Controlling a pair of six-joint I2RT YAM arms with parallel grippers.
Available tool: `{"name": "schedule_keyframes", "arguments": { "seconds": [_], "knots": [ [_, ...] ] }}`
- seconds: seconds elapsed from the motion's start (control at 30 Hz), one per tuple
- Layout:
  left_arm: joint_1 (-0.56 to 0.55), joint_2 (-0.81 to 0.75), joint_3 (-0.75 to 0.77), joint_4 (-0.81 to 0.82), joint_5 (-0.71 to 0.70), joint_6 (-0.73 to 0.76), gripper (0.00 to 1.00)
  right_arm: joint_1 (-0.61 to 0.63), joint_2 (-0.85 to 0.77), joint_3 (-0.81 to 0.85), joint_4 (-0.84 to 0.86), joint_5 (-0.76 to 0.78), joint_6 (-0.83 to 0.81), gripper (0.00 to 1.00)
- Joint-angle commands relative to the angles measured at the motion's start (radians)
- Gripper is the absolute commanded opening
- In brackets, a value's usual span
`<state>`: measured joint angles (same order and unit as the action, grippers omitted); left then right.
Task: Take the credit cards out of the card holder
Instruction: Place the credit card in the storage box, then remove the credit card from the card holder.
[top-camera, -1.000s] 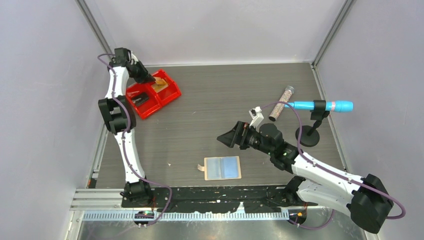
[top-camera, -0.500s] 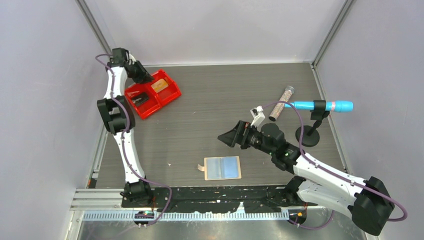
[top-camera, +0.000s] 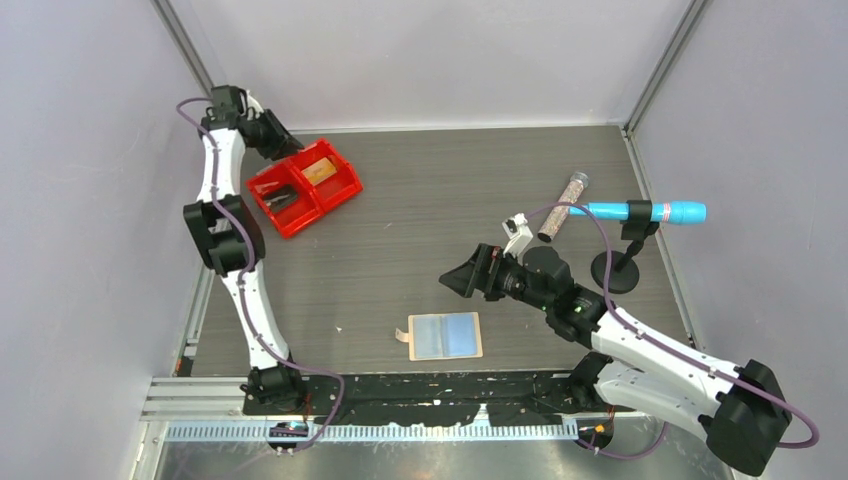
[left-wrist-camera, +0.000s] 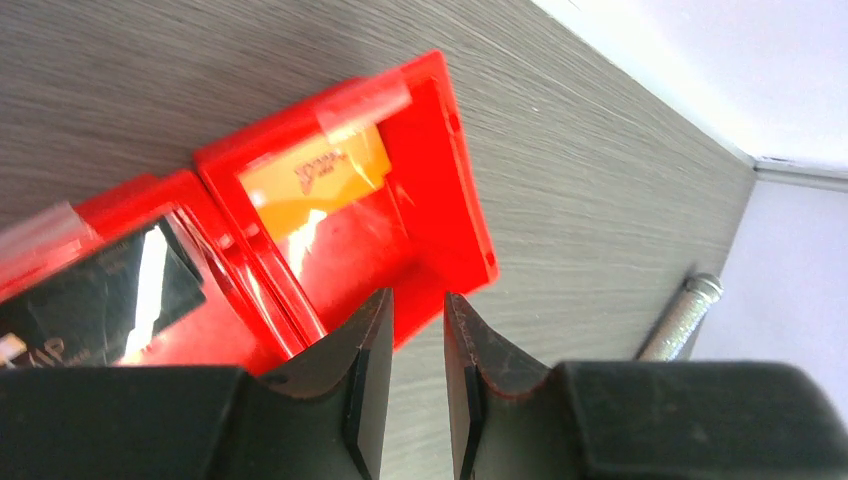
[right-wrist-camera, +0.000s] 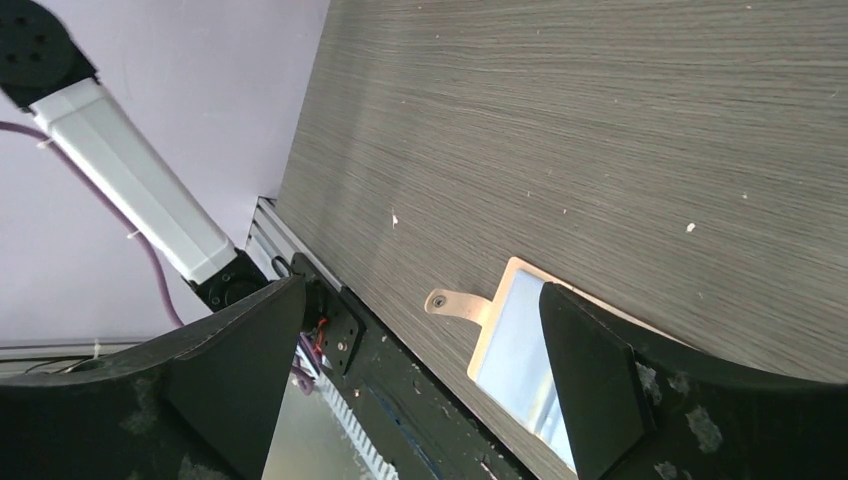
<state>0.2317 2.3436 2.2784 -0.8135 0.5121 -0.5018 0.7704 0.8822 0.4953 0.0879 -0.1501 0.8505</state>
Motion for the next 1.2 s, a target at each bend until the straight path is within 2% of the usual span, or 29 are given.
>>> {"name": "schedule_keyframes", "arguments": {
  "seconds": [0.0,0.23,0.37,0.53,0.6,0.73,0.83,1.1,1.17],
  "knots": [
    [-0.004,-0.195,-0.062,-0.005,0.046,-0.001,0.28,-0.003,-0.032,0.067,-0.074,0.027,-0.053,0.96],
    [-0.069,-0.416,-0.245,-0.085,0.008,0.041,0.28,-0.003,-0.076,0.08,-0.217,0.022,-0.089,0.99],
    [-0.136,-0.563,-0.351,-0.145,-0.03,0.092,0.29,-0.003,-0.128,0.108,-0.331,0.036,-0.174,0.99],
    [-0.28,-0.795,-0.519,-0.144,-0.061,0.137,0.32,-0.004,-0.215,0.236,-0.544,0.163,-0.344,0.95],
    [-0.346,-0.9,-0.611,-0.097,-0.081,0.128,0.34,-0.003,-0.243,0.287,-0.6,0.225,-0.381,0.95],
    [-0.483,-1.083,-0.753,-0.039,-0.095,0.127,0.42,-0.004,-0.283,0.369,-0.661,0.274,-0.409,0.95],
    [-0.54,-1.199,-0.866,0.0,-0.107,0.12,0.46,-0.004,-0.306,0.397,-0.687,0.281,-0.41,0.95],
    [-0.559,-1.468,-1.176,0.169,-0.011,0.041,0.66,-0.004,-0.411,0.375,-0.682,0.312,-0.419,0.95],
    [-0.56,-1.51,-1.251,0.206,0.028,0.016,0.75,-0.003,-0.43,0.357,-0.682,0.321,-0.412,0.95]
  ]
}}
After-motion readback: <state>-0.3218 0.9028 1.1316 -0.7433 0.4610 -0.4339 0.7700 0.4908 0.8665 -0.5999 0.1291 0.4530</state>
